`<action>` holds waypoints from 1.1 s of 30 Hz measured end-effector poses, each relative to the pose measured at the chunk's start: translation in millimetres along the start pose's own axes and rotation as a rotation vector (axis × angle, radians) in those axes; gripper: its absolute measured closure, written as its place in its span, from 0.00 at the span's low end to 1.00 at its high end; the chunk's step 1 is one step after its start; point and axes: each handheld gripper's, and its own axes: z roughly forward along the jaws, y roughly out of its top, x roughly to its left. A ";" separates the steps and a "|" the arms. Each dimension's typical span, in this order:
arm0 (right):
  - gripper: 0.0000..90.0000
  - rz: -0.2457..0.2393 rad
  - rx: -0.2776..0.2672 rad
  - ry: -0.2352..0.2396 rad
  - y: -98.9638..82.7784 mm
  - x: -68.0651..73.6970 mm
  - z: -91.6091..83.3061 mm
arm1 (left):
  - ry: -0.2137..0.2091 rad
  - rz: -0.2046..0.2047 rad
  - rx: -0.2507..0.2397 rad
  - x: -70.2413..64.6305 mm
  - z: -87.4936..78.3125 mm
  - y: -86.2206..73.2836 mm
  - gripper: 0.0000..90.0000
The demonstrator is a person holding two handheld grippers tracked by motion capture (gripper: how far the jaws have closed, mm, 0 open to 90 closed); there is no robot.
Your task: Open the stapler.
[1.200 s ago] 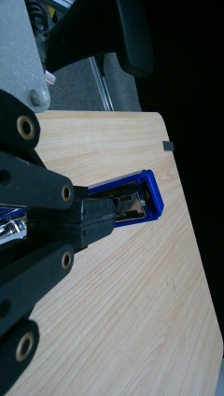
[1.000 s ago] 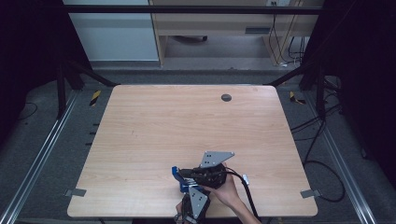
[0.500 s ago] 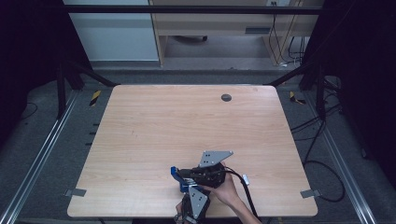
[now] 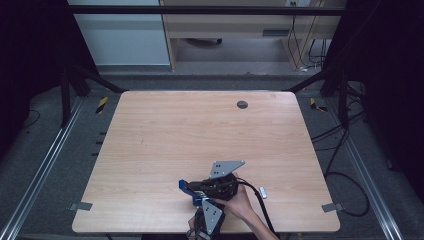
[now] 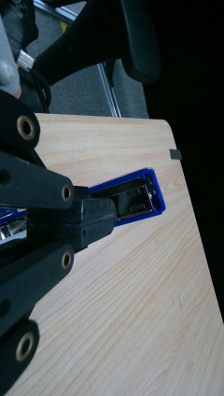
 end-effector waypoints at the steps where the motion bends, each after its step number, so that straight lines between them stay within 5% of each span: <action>1: 1.00 0.005 -0.002 0.006 0.0 -0.6 0.7 | 0.000 0.000 0.000 0.0 0.0 0.0 1.00; 33: 1.00 0.013 0.100 0.067 8.0 -6.2 22.3 | 0.006 -0.011 -0.004 0.6 -0.6 -0.5 1.00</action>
